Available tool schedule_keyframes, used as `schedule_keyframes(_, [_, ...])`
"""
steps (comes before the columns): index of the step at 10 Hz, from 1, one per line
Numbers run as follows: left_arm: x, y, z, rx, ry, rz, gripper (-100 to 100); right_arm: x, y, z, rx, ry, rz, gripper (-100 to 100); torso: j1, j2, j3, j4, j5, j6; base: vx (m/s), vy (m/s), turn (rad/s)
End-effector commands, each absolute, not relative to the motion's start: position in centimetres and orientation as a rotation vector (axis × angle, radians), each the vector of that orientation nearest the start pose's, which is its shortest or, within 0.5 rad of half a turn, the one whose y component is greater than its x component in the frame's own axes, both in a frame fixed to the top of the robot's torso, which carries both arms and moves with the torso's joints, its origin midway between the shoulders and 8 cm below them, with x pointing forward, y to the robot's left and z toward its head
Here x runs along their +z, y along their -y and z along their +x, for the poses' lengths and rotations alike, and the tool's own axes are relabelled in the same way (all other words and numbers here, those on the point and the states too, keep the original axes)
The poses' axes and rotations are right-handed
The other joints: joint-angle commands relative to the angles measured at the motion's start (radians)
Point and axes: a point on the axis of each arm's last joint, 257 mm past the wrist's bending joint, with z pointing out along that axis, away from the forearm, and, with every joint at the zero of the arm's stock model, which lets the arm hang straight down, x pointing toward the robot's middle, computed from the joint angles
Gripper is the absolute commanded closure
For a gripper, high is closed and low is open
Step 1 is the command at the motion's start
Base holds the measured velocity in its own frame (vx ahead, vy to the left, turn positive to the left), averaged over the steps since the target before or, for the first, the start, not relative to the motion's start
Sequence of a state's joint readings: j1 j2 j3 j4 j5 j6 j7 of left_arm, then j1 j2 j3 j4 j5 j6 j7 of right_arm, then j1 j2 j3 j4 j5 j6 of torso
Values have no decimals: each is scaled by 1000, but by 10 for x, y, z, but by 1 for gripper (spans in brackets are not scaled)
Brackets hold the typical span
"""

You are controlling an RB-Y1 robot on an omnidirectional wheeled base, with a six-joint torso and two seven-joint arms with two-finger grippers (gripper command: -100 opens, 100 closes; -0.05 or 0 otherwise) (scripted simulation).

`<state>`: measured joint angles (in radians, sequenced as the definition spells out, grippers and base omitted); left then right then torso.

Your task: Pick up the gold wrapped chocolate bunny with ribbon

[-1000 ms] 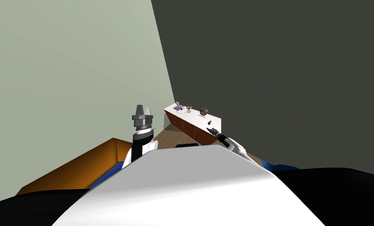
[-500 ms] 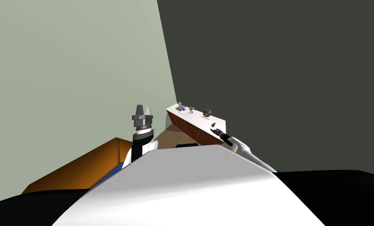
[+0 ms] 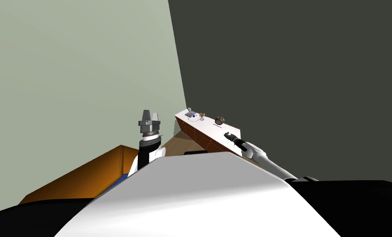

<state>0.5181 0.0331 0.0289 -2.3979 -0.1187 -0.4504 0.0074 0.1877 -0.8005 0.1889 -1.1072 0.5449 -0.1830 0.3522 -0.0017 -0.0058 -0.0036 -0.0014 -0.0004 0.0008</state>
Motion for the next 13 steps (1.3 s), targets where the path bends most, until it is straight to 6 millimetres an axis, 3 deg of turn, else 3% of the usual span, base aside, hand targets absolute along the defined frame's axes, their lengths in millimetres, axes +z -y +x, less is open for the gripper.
schedule_keyframes(1, [60, -268, 328, -1206, -666, -519, 0, -424, 522, 376, -146, -2165, -58, 0, 0, 0, 0, 0, 0, 0, 12, -4, -1])
schedule_keyframes(2, [60, -268, 328, -1206, -666, -519, 0, -421, 541, 383, -193, -2157, -1, -100, 1, 4, 2, 1, 0, 0, -86, -67, 332])
schedule_keyframes(3, [60, -268, 328, -1206, -666, -518, 0, -415, 551, 396, -224, -2136, 46, -100, -2, 9, 5, 2, 0, -1, -216, -177, 441])
schedule_keyframes(4, [60, -268, 328, -1206, -666, -518, 0, -419, 557, 390, -236, -2148, 55, -100, -8, 17, 10, 4, -1, -1, -232, -125, 350])
schedule_keyframes(5, [60, -268, 328, -1206, -666, -518, 0, -412, 566, 402, -263, -2126, 102, -100, -7, 19, 11, 4, -2, 0, -211, -86, 390])
schedule_keyframes(6, [60, -268, 328, -1206, -666, -518, 0, -419, 574, 394, -278, -2143, 116, -100, -5, 19, 11, 5, -1, -1, -144, -66, 206])
schedule_keyframes(10, [60, -268, 328, -1206, -666, -518, 0, -417, 611, 405, -372, -2122, 294, -100, -4, 15, 9, 4, -1, -1, -171, -67, 366])
schedule_keyframes(13, [60, -268, 328, -1206, -667, -519, 0, -419, 622, 406, -401, -2118, 358, -100, -4, 13, 8, 3, -1, 2, -148, -33, 216])
